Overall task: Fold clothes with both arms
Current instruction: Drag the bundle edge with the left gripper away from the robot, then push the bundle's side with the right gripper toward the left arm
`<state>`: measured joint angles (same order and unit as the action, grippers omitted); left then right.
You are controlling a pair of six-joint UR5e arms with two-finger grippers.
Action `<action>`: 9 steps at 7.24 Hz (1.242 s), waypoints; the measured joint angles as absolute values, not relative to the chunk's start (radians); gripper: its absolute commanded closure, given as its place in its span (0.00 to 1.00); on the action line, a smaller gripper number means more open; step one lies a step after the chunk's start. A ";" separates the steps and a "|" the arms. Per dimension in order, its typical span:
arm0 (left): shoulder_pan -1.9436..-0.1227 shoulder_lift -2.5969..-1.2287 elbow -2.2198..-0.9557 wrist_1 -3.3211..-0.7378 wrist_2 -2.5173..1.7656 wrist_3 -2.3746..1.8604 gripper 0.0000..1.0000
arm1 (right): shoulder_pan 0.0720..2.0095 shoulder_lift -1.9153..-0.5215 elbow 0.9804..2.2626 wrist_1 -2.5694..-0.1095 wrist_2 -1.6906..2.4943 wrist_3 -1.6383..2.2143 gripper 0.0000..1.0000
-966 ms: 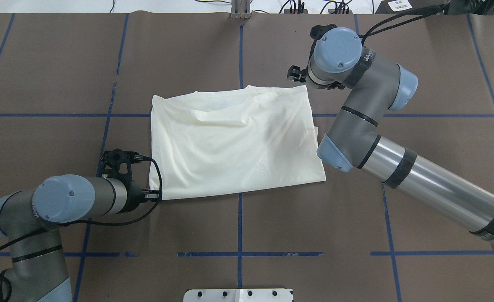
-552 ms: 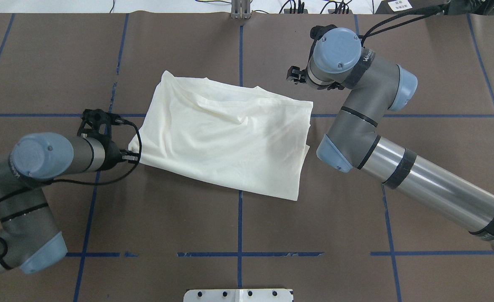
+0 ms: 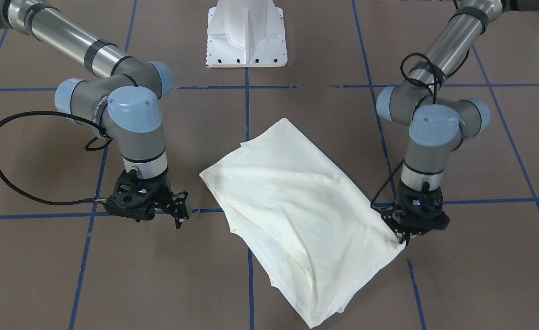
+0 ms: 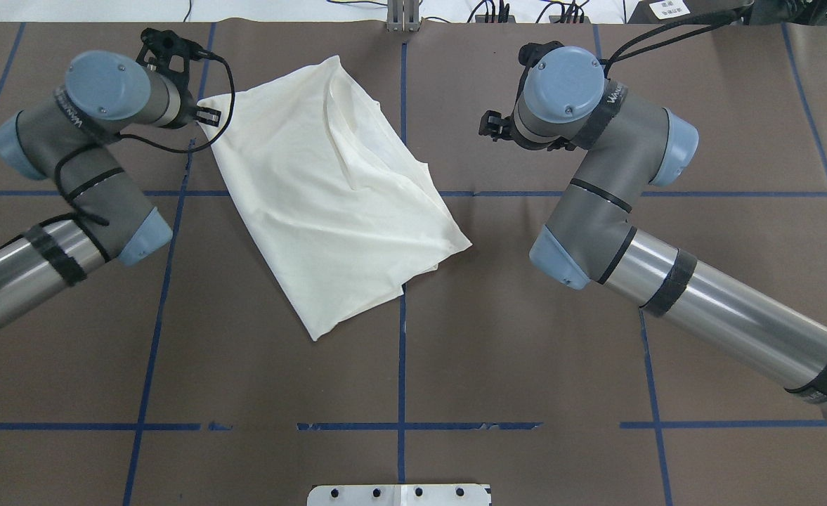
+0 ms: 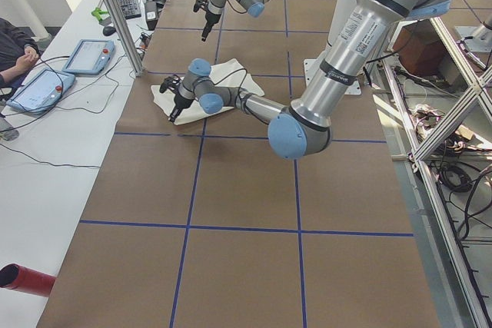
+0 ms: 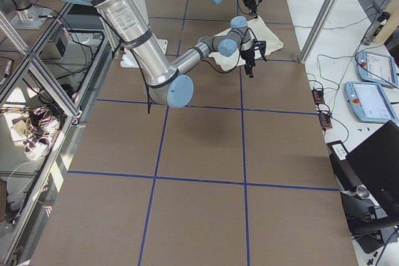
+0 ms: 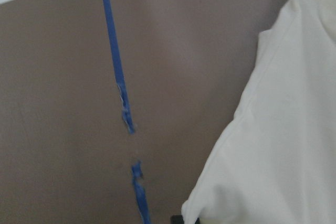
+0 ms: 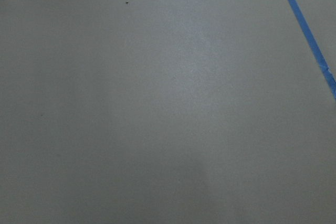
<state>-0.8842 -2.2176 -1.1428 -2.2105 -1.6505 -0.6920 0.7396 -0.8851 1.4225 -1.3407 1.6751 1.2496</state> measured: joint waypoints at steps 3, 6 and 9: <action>-0.926 -2.352 -0.928 -2.337 -1.643 -0.670 0.00 | 0.737 -0.884 1.437 -1.337 1.675 1.258 0.01; -0.940 -2.233 -1.067 -2.424 -1.722 -0.672 0.00 | 0.705 -0.853 1.425 -1.309 1.672 1.396 0.12; -0.943 -2.139 -1.207 -2.422 -1.783 -0.683 0.00 | 0.648 -0.675 1.208 -1.233 1.625 1.531 0.23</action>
